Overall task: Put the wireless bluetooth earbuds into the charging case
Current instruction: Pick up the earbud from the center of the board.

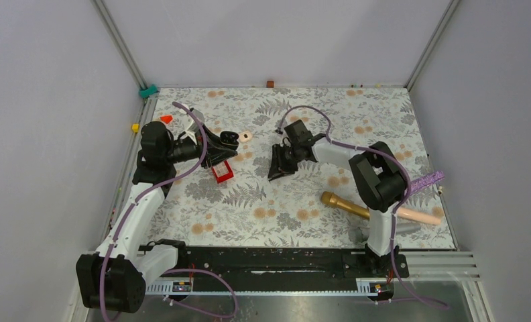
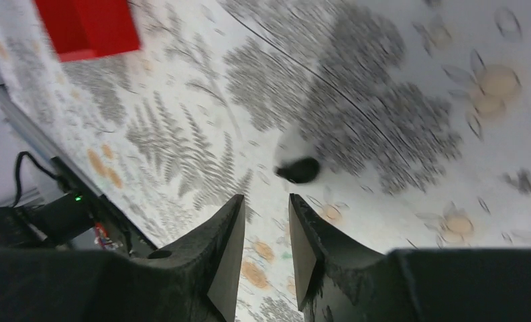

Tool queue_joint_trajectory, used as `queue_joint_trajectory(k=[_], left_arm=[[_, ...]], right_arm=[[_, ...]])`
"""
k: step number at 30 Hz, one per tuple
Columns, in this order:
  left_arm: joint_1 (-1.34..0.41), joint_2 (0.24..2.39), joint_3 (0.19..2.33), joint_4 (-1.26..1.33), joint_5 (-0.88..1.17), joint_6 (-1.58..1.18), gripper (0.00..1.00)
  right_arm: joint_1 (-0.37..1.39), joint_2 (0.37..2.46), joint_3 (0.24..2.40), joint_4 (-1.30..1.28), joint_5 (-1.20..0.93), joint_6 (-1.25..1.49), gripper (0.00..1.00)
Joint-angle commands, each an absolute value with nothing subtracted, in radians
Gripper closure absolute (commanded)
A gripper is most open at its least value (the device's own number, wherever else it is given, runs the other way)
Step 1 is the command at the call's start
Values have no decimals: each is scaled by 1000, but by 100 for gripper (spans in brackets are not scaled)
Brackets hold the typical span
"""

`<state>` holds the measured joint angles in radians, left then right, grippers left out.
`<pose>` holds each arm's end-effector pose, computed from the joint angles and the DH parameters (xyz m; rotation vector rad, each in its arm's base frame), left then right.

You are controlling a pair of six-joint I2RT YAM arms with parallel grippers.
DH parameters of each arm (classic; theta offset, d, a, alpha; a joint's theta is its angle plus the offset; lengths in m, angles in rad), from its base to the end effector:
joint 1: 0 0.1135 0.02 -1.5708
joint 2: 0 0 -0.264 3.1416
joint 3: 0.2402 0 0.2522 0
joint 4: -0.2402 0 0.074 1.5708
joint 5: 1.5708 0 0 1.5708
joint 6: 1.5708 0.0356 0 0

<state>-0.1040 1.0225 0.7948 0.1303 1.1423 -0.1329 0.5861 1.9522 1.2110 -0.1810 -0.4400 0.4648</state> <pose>0.2184 -0.0554 0.3333 0.8513 1.5103 -1.1163 0.3279 0.2359 0.1528 -0.3574 2.6183 0.9541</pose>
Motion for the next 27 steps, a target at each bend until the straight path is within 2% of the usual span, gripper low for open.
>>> queue_joint_trajectory(k=[1, 7, 13, 27], left_arm=[[-107, 1000, 792, 190, 1129, -137, 84], [-107, 986, 789, 178, 1122, -120, 84], [-107, 987, 790, 178, 1117, -114, 84], [-107, 985, 788, 179, 1119, -113, 83]], right_arm=[[575, 2029, 1431, -328, -587, 376, 62], [566, 2161, 1679, -606, -503, 229, 62], [555, 2230, 1773, -672, -480, 170, 61], [555, 2240, 1687, -663, -528, 173, 62]])
